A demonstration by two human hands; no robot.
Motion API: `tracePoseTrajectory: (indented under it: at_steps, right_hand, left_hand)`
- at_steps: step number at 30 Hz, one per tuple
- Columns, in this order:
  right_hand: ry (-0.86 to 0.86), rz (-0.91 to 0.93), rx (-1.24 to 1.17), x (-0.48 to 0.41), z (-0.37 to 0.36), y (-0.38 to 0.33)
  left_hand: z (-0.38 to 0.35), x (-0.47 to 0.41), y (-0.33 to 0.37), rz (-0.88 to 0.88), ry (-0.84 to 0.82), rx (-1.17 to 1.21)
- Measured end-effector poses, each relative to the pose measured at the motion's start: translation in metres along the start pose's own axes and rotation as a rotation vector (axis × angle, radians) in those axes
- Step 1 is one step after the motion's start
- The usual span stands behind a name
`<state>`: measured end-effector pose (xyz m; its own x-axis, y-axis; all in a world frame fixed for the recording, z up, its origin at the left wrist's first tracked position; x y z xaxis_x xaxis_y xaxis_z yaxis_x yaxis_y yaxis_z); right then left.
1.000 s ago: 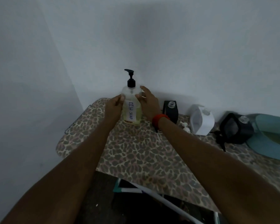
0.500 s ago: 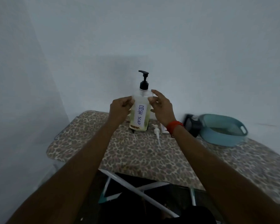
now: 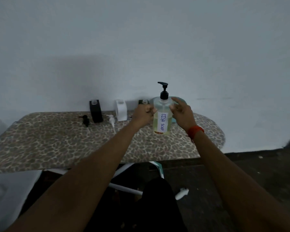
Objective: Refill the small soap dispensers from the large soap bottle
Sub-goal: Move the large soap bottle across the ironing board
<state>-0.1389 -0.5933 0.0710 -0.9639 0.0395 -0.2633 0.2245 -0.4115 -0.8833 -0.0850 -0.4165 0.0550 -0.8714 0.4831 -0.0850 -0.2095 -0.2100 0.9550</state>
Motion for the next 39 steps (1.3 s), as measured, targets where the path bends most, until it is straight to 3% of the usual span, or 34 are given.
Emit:
tracePoseTrajectory:
  at_steps: [6,19,23,27,32,39]
  right_hand:
    - [0.005,-0.090,-0.062,0.008,0.021,0.062]
    - [0.003,-0.129,-0.127,-0.001,0.018,0.100]
    - [0.231,-0.163,-0.050,0.014,0.019,0.092]
    - [0.475,0.006,0.082,0.032,0.011,0.060]
    - [0.259,0.235,0.146,0.006,-0.055,0.003]
    - [-0.138,0.270,0.172,-0.069,-0.177,-0.047]
  left_hand:
    - [-0.057,-0.026,-0.037,0.045,-0.035,-0.040]
    - [-0.069,-0.044,-0.046,0.014,-0.042,-0.162]
    - [-0.060,-0.040,-0.049,0.074,-0.045,-0.090]
    - [-0.017,-0.023,-0.053,0.072,0.154,-0.117]
    - [0.064,0.010,-0.062,0.040,0.372,-0.120]
    - [0.199,0.072,-0.106,0.187,0.550,-0.388]
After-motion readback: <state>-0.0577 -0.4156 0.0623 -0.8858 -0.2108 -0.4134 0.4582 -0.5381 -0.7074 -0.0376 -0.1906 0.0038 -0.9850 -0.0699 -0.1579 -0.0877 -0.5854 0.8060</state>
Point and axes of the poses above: each hand's wrist, its own x-axis away from the middle knuckle, its own z-axis out of the back of the hand, y = z × x, the point moved 5 cm from there along -x, towards the middle knuckle, and after that the axes turned 12 degrees about -y, right-handed, at the moved point
